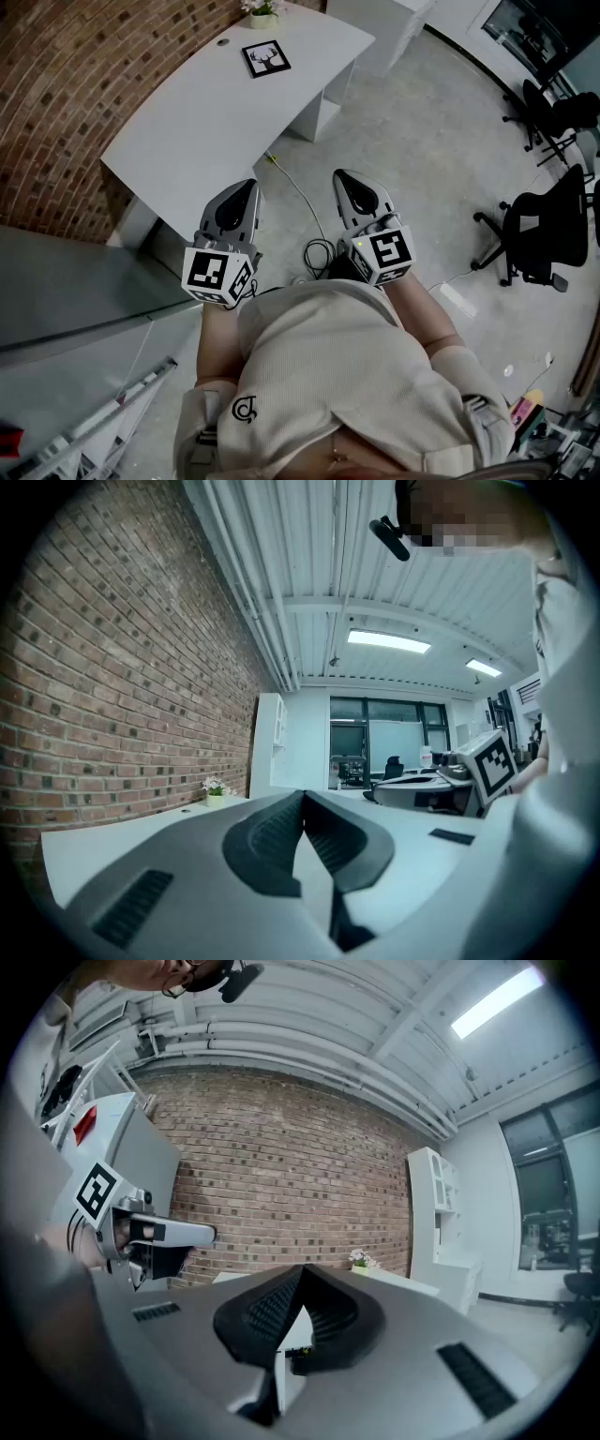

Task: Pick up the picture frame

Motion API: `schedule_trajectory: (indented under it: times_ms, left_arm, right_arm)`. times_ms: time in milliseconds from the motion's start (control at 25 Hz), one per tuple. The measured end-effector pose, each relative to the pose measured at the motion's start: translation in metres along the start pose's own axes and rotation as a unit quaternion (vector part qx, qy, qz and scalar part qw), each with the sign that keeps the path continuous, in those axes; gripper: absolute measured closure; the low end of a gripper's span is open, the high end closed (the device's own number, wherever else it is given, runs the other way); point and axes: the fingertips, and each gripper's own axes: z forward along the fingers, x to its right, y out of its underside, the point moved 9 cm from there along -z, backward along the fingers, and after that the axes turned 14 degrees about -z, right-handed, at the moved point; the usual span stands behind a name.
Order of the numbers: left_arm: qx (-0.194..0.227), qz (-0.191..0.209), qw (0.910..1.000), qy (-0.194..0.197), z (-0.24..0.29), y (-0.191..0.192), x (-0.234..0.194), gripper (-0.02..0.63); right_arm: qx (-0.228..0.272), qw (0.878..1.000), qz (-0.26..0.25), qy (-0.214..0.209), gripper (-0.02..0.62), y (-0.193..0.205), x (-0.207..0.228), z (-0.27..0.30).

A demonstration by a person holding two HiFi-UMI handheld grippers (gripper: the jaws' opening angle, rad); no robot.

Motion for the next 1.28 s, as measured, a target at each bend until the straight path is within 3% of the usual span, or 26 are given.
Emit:
schedule_trajectory:
  times_ms: [600, 840, 1080, 1280]
  left_arm:
    - [-0.010, -0.005, 0.9999, -0.005, 0.009, 0.003, -0.007, 0.594]
    - [-0.013, -0.011, 0.9996, -0.023, 0.025, 0.008, -0.012, 0.594]
    - [-0.010, -0.012, 0.9984, -0.054, 0.075, 0.010, -0.028, 0.594]
    - [0.016, -0.038, 0.9960, -0.079, 0.148, 0.008, -0.038, 0.594]
  right_arm:
    - [-0.014, 1.000, 0.027, 0.004, 0.589, 0.014, 0.005, 0.013]
    - [-0.018, 0.999, 0.032, -0.018, 0.589, 0.025, 0.022, 0.034]
    - [-0.014, 0.998, 0.027, -0.046, 0.589, 0.045, 0.062, 0.082]
    - [-0.001, 0.996, 0.026, -0.081, 0.589, 0.059, 0.126, 0.136]
